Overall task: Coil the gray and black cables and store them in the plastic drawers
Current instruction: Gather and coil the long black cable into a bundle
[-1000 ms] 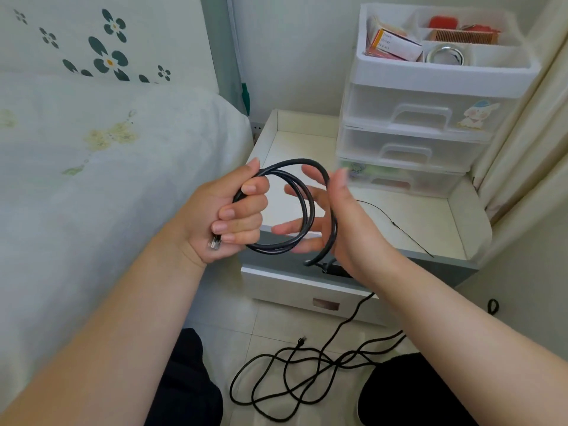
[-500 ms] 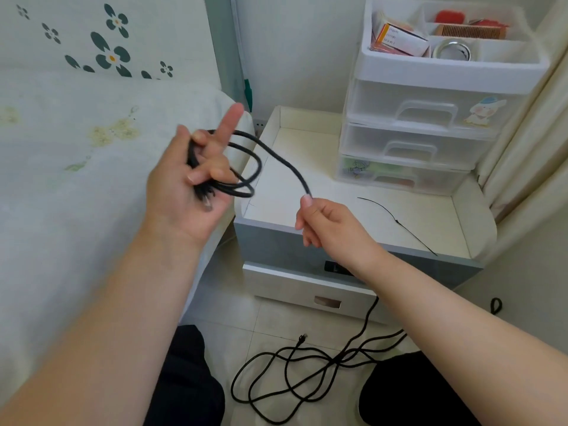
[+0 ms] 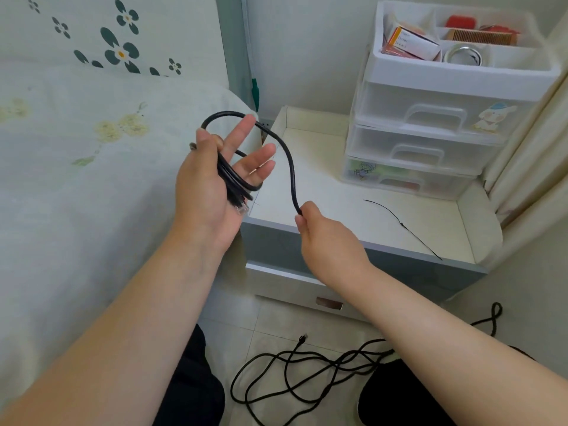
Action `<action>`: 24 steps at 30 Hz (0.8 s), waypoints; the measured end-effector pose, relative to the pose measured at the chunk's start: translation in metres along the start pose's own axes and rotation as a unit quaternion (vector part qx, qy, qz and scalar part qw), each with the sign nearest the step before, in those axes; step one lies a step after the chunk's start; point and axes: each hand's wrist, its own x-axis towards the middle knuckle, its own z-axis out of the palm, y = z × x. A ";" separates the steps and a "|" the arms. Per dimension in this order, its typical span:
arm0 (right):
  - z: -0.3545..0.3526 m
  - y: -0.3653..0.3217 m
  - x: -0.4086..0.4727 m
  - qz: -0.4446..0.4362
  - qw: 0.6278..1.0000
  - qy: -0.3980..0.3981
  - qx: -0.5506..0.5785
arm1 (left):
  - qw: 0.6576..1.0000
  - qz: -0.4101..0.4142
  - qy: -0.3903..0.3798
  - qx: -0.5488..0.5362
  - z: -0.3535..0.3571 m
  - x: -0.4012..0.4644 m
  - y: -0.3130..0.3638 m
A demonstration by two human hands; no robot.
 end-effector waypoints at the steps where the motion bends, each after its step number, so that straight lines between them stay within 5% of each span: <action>1: -0.002 0.001 0.004 0.020 0.999 -0.026 -0.004 | 1.000 0.003 -0.008 0.012 0.000 0.000 -0.002; 9: -0.015 -0.006 0.012 -0.040 0.955 -0.292 0.024 | 0.964 0.052 -0.106 0.238 0.003 -0.011 -0.043; 14: -0.034 -0.007 0.006 -0.076 0.941 -0.331 0.010 | 0.866 0.091 -0.212 0.444 -0.006 -0.012 -0.050; 24: -0.056 -0.001 -0.002 -0.099 0.925 -0.362 -0.057 | 0.637 0.167 -0.251 0.710 -0.016 -0.011 -0.057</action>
